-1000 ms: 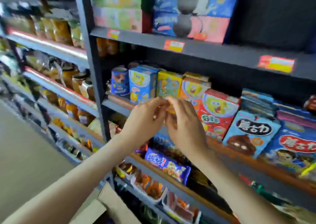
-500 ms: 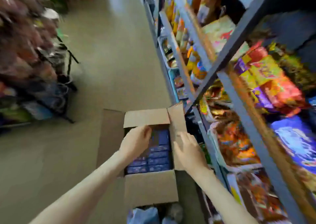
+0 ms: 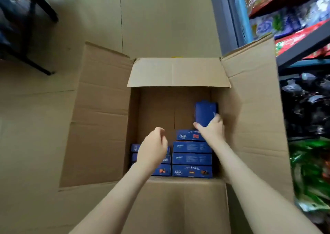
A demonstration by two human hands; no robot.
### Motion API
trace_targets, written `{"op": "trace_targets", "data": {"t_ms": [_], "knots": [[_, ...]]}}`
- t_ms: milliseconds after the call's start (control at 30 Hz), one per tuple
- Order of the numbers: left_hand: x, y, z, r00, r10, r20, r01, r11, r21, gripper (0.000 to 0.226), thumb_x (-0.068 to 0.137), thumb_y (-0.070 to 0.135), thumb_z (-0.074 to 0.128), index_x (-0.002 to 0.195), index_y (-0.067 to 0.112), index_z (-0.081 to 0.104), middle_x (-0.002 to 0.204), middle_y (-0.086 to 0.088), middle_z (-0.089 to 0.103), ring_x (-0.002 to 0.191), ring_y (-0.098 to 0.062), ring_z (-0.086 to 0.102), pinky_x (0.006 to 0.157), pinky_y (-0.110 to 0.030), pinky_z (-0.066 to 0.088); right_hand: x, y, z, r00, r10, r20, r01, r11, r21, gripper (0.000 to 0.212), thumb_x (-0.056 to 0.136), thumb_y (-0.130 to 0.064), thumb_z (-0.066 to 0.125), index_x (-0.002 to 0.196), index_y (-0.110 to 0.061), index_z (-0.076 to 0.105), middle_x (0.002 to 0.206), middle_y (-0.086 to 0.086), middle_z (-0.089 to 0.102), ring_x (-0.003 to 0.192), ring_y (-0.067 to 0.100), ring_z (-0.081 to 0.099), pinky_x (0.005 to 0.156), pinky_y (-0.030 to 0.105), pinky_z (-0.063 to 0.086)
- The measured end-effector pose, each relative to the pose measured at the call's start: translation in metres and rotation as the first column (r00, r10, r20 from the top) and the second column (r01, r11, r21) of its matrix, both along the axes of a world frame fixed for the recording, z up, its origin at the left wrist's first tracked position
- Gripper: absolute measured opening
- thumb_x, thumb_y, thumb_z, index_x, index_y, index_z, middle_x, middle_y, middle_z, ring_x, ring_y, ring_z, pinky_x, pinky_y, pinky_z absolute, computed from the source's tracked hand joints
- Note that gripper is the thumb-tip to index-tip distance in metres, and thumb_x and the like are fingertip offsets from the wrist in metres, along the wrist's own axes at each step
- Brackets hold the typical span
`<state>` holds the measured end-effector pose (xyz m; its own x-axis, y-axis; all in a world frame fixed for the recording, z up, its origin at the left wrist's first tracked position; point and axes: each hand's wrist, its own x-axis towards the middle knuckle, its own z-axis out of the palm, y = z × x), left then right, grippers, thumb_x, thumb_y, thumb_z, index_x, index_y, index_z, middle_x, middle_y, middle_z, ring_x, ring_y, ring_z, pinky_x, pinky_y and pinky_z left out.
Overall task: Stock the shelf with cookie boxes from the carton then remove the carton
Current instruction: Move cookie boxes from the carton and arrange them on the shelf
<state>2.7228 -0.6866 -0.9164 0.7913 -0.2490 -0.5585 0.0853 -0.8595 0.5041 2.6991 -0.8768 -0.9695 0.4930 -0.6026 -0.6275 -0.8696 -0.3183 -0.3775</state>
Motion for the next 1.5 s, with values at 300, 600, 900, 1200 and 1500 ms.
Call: {"op": "trace_targets", "data": {"t_ms": [300, 600, 900, 1200, 1500], "knots": [[-0.017, -0.007, -0.055, 0.999, 0.019, -0.048, -0.021, 0.999, -0.025, 0.031, 0.097, 0.018, 0.041, 0.125, 0.012, 0.052, 0.121, -0.004, 0.061, 0.108, -0.018, 0.057, 0.091, -0.032, 0.047, 0.019, 0.007, -0.077, 0.998, -0.064, 0.009, 0.064, 0.980, -0.188, 0.107, 0.072, -0.041, 0.074, 0.149, -0.018, 0.004, 0.143, 0.019, 0.029, 0.129, 0.039, 0.034, 0.104, 0.052, 0.032], [-0.018, -0.035, 0.130, 0.994, 0.007, -0.112, -0.020, 0.993, -0.119, 0.044, 0.091, 0.017, 0.050, 0.134, 0.012, 0.042, 0.126, -0.012, 0.051, 0.114, -0.028, 0.050, 0.093, -0.039, 0.044, -0.024, 0.005, 0.145, 0.972, -0.184, 0.149, 0.145, 0.960, 0.238, 0.101, 0.057, -0.037, 0.076, 0.143, -0.031, 0.024, 0.131, 0.000, 0.044, 0.116, 0.019, 0.049, 0.096, 0.037, 0.047], [-0.004, -0.041, 0.411, 0.918, -0.356, -0.176, 0.279, 0.894, -0.350, 0.108, 0.069, 0.035, 0.081, 0.149, 0.012, 0.013, 0.151, -0.005, 0.021, 0.141, -0.019, 0.014, 0.116, -0.031, 0.018, -0.066, -0.015, 0.481, 0.979, -0.094, 0.178, 0.012, 0.911, 0.411, 0.104, 0.058, -0.041, 0.081, 0.145, -0.035, 0.024, 0.146, -0.006, 0.036, 0.128, 0.010, 0.041, 0.106, 0.034, 0.036], [-0.026, -0.069, 0.622, 0.792, -0.541, -0.283, 0.279, 0.733, -0.620, 0.059, 0.078, 0.034, 0.073, 0.127, 0.027, 0.041, 0.118, 0.008, 0.058, 0.104, -0.007, 0.059, 0.093, -0.018, 0.048, -0.156, -0.015, 0.711, 0.902, -0.109, 0.418, -0.073, 0.916, 0.395, 0.088, 0.070, -0.030, 0.074, 0.146, -0.032, 0.029, 0.152, -0.010, 0.024, 0.135, 0.004, 0.027, 0.095, 0.023, 0.035], [-0.134, -0.085, 0.746, 0.687, -0.689, -0.231, 0.321, 0.573, -0.754, 0.056, 0.064, 0.038, 0.079, 0.111, 0.013, 0.060, 0.109, -0.003, 0.070, 0.104, -0.023, 0.064, 0.101, -0.042, 0.044, -0.307, 0.011, 0.839, 0.739, -0.144, 0.658, -0.024, 0.971, 0.239, 0.070, 0.058, -0.062, 0.070, 0.124, -0.053, 0.049, 0.141, -0.015, 0.043, 0.130, 0.006, 0.041, 0.110, 0.037, 0.033]]}}
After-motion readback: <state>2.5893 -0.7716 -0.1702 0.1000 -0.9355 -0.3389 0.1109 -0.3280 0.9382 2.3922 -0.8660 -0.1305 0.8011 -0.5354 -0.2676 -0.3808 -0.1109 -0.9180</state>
